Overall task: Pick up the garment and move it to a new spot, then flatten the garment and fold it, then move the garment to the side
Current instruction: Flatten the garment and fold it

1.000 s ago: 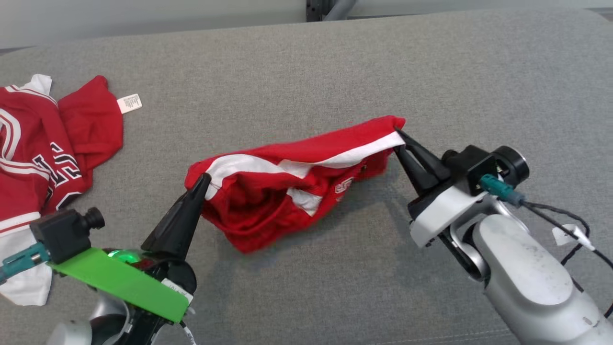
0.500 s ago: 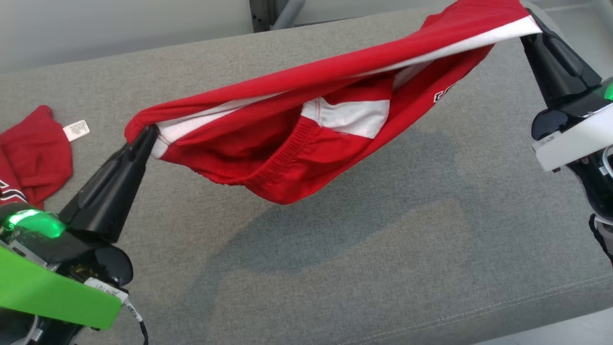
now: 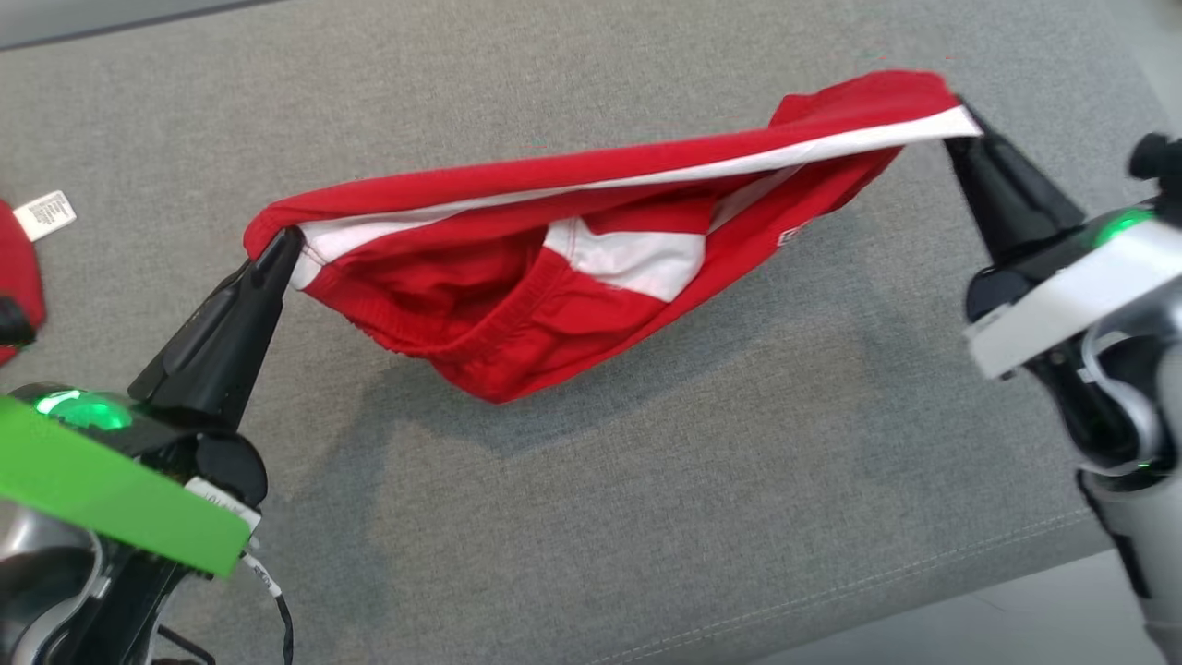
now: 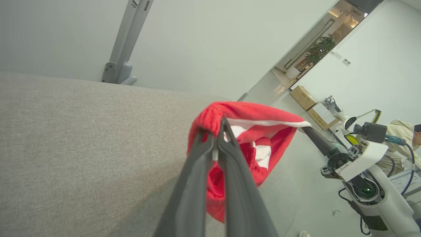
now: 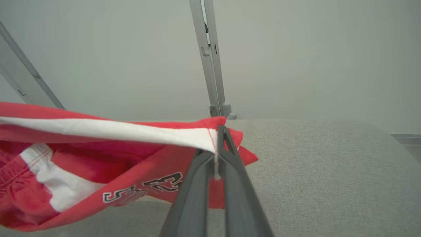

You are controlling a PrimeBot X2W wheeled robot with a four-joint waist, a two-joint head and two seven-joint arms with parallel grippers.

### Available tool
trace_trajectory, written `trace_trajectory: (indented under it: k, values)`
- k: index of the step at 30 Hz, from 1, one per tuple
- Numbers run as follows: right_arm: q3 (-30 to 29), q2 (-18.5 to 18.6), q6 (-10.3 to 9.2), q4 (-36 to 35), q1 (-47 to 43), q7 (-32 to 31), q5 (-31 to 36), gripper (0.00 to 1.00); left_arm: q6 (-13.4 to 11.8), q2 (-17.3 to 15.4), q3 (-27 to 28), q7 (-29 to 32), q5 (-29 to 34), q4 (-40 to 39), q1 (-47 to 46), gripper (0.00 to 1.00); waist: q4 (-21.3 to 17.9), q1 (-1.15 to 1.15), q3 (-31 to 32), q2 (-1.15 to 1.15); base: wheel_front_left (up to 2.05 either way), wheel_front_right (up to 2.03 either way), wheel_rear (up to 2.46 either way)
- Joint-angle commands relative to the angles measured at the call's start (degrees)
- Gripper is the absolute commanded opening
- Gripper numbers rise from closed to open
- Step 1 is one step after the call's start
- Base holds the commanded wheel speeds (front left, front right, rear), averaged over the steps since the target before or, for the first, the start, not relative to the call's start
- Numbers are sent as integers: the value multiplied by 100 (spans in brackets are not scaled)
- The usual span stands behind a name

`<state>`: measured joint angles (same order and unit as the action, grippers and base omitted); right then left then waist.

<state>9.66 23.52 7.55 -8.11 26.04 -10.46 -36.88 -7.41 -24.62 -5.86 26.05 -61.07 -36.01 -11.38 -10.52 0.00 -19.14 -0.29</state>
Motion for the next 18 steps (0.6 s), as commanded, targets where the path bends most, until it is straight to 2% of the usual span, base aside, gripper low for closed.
trace_trajectory:
  k: [1, 2, 6, 7, 14, 15, 17, 18]
  values:
    - [30, -53, -12, 53, -1, 65, 79, 0, -1, -32, -2, -28, 56, 44, -101, 0, -29, 0, -107, 29, 0, 0, 0]
    - [277, -190, -11, 246, 114, 232, 225, 0, 31, -22, -89, -97, 233, 311, -155, 0, -12, 0, -152, 29, 0, 0, 0]
    - [641, -451, -11, 724, 168, 561, 454, 0, 87, 103, -231, -273, 405, 847, -162, 0, 31, 0, -207, 29, 0, 0, 0]
    - [894, -618, -10, 1108, 118, 781, 560, 0, 152, 239, -401, -394, 481, 1190, -64, 0, 75, 0, -234, 29, 0, 0, 0]
    - [1524, -830, -9, 2451, -27, 1424, 873, 0, 445, 584, -697, -990, 717, 2378, 168, 0, 264, 0, -221, 29, 0, 0, 0]
    - [1554, -821, -9, 2574, -22, 1507, 863, 5, 489, 659, -733, -1053, 680, 2474, 205, 0, 286, 0, -197, 29, 0, 0, 0]
    - [1613, -755, -10, 2763, 16, 1638, 899, 80, 579, 698, -773, -1134, 656, 2615, 262, 0, 327, 0, -134, 29, 0, 0, 0]
    - [1648, -734, -10, 2829, 37, 1681, 898, 100, 616, 708, -777, -1167, 642, 2674, 288, 0, 340, 0, -95, 29, 0, 0, 0]
